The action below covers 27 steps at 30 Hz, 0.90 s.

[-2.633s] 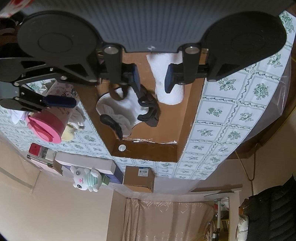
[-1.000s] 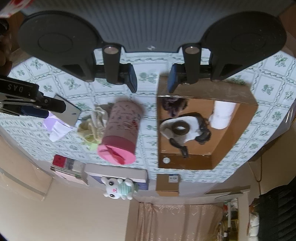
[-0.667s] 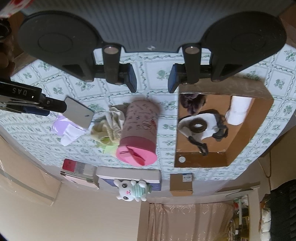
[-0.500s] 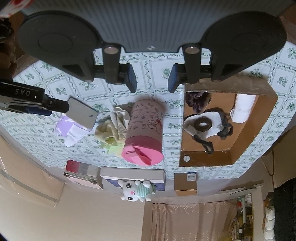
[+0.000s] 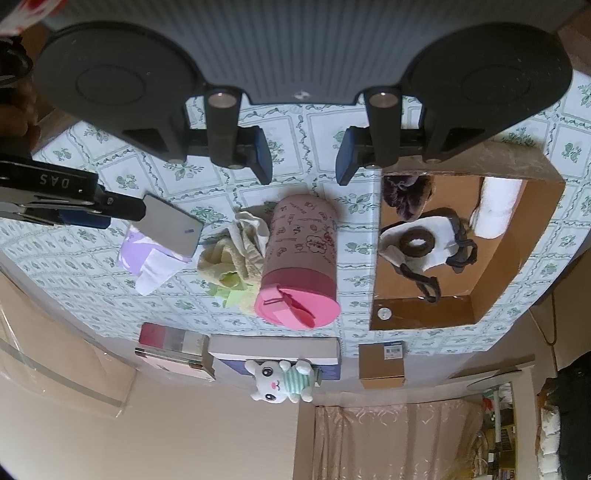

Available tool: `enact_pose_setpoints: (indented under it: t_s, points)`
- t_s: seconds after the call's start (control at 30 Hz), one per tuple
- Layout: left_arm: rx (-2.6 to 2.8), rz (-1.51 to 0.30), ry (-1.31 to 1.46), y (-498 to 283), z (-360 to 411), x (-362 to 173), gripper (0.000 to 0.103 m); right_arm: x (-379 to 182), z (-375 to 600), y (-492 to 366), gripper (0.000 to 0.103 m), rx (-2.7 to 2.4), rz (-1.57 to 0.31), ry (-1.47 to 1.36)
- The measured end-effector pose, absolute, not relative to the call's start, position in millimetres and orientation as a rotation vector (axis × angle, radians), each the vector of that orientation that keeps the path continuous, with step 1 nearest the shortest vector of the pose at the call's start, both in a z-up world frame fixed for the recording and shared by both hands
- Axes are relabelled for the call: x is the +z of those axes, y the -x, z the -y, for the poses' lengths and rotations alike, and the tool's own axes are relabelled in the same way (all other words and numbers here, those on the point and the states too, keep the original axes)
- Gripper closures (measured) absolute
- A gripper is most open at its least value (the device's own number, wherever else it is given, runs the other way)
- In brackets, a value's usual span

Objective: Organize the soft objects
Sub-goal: 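Withdraw both tools from the box and move the right tool toward the yellow towel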

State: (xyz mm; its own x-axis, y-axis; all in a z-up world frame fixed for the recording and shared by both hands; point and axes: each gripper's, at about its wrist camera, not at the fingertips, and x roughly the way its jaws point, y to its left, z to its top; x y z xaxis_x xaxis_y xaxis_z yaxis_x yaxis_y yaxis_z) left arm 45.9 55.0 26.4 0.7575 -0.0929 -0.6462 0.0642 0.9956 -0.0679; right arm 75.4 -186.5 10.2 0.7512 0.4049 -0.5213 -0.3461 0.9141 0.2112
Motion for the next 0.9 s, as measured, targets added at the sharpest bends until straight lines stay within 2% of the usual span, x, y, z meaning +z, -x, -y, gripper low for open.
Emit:
enact_pose_setpoints:
  t_s: [0.47,0.9]
  points:
    - [-0.227,-0.697,-0.014,-78,-41,46,0.07,22,201,-106,0.036,0.437,-0.577,-0.015]
    - [-0.344,-0.677,-0.127,-157,-47,92,0.07,59,211,-211,0.036,0.594,-0.673,0.159]
